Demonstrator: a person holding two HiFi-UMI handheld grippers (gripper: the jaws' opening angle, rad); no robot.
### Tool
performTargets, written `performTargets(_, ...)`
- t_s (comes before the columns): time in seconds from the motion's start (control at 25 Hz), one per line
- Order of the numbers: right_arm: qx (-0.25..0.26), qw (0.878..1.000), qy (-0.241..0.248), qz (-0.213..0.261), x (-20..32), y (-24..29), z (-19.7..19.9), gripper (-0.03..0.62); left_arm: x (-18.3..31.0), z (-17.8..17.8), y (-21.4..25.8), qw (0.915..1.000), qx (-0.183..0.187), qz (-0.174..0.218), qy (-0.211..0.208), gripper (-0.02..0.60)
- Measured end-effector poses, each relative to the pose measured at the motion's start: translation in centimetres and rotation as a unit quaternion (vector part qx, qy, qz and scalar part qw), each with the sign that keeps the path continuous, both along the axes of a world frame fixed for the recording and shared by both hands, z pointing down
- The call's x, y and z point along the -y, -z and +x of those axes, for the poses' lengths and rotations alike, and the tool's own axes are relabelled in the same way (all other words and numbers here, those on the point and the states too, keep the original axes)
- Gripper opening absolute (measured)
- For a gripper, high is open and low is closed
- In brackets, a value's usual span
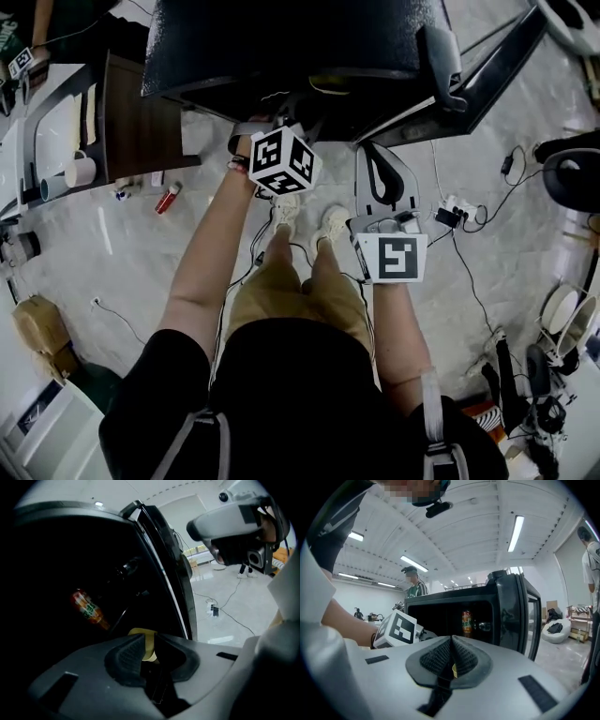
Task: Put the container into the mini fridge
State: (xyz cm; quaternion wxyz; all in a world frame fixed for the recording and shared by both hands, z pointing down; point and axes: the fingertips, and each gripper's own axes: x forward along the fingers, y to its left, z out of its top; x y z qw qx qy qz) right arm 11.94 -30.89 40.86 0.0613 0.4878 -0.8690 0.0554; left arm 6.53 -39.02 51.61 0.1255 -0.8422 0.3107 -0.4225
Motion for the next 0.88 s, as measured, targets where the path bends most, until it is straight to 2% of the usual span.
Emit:
performTargets(0.32, -0.006, 0.999, 0.027, 0.018, -1.8, 3.5, -0.8, 0.037, -4.5, -2.3, 8.5, 0.9946, -0.089, 0.033, 0.043, 0.069)
performTargets(0.52, 0.006, 0.998, 0.058, 0.035, -2.9, 7.3, -2.3, 0.037, -7.8, -3.4, 15.5, 0.9838, -0.152, 0.063, 0.071, 0.069)
performTargets(0.68, 0.015, 0.995, 0.09, 0.051, -4.5, 10.5, -3.8, 0.037, -10.8, -4.9, 20.3, 0.9718, -0.196, 0.085, 0.1, 0.068)
performTargets(0.88, 0.004, 0.992, 0.109, 0.062, -5.8, 12.7, -5.1, 0.037, -12.8, -5.9, 24.9, 0.9589, -0.238, 0.107, 0.11, 0.069)
